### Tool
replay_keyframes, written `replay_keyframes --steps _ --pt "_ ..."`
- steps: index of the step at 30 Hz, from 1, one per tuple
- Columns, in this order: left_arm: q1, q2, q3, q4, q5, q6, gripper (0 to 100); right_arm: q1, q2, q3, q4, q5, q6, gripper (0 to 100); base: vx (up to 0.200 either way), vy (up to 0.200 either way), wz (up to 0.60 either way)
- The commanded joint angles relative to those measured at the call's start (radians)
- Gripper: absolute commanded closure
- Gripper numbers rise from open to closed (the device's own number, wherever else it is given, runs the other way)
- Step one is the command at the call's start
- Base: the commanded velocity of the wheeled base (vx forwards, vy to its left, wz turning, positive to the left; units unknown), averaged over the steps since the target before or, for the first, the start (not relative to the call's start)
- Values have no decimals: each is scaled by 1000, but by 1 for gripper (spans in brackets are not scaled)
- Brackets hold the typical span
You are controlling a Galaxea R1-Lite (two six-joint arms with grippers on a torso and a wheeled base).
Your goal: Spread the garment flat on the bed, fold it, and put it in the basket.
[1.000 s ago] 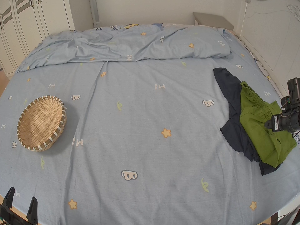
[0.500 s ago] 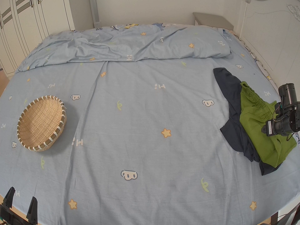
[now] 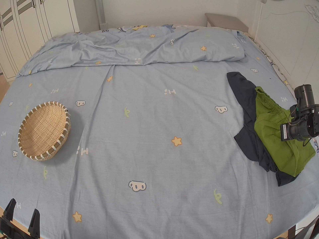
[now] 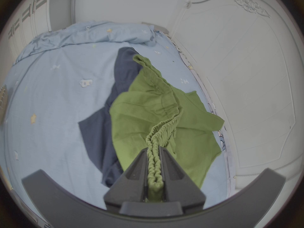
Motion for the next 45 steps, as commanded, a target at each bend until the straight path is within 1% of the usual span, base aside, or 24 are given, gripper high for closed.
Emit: replay_keyframes --steps 1,2,3,4,5,7,9,11,12,13,14,16,21,28,29,31,33,34,35,38,41,42,45 --pt "-1 -4 18 0 0 -1 0 78 -45 -32 18 3 35 100 0 0 0" --pt "1 -4 18 0 0 -1 0 98 -47 -45 29 4 49 100 0 0 0" --pt "-1 -4 18 0 0 -1 0 101 -49 -46 31 4 52 100 0 0 0" --pt "-1 -4 18 0 0 -1 0 143 -50 -77 69 12 94 100 0 0 0" --pt "-1 -4 18 0 0 -1 0 160 -55 -89 86 23 112 100 0 0 0" --pt "1 -4 18 0 0 -1 0 221 -67 -131 144 81 172 100 0 0 0" --pt "-1 -4 18 0 0 -1 0 267 -75 -166 195 121 226 100 0 0 0" --pt "1 -4 18 0 0 -1 0 313 -73 -196 224 144 278 100 0 0 0" --pt "1 -4 18 0 0 -1 0 339 -72 -209 227 150 299 100 0 0 0" --pt "1 -4 18 0 0 -1 0 339 -72 -209 227 150 299 100 0 0 0" --pt "-1 -4 18 0 0 -1 0 390 -65 -230 228 158 325 100 0 0 0" --pt "-1 -4 18 0 0 -1 0 419 -64 -247 227 159 338 100 0 0 0" --pt "-1 -4 18 0 0 -1 0 545 -32 -328 221 159 405 100 0 0 0" --pt "1 -4 18 0 0 -1 0 692 63 -482 204 145 414 100 0 0 0" --pt "1 -4 18 0 0 -1 0 696 65 -488 204 145 414 100 0 0 0" --pt "-1 -4 18 0 0 -1 0 761 96 -563 205 145 416 100 0 0 0" --pt "-1 -4 18 0 0 -1 0 801 136 -611 205 145 425 100 0 0 0" --pt "1 -4 18 0 0 -1 0 807 142 -617 205 145 427 100 0 0 0" --pt "1 -4 18 0 0 -1 0 844 183 -646 204 145 437 100 0 0 0" --pt "-1 -4 18 0 0 -1 0 890 243 -704 201 145 439 100 0 0 0" --pt "-1 -4 18 0 0 -1 0 911 283 -753 204 147 440 100 0 0 0" --pt "1 -4 18 0 0 -1 0 934 318 -801 205 145 446 100 0 0 0" --pt "-1 -4 18 0 0 -1 0 966 344 -848 213 144 468 100 0 0 0"
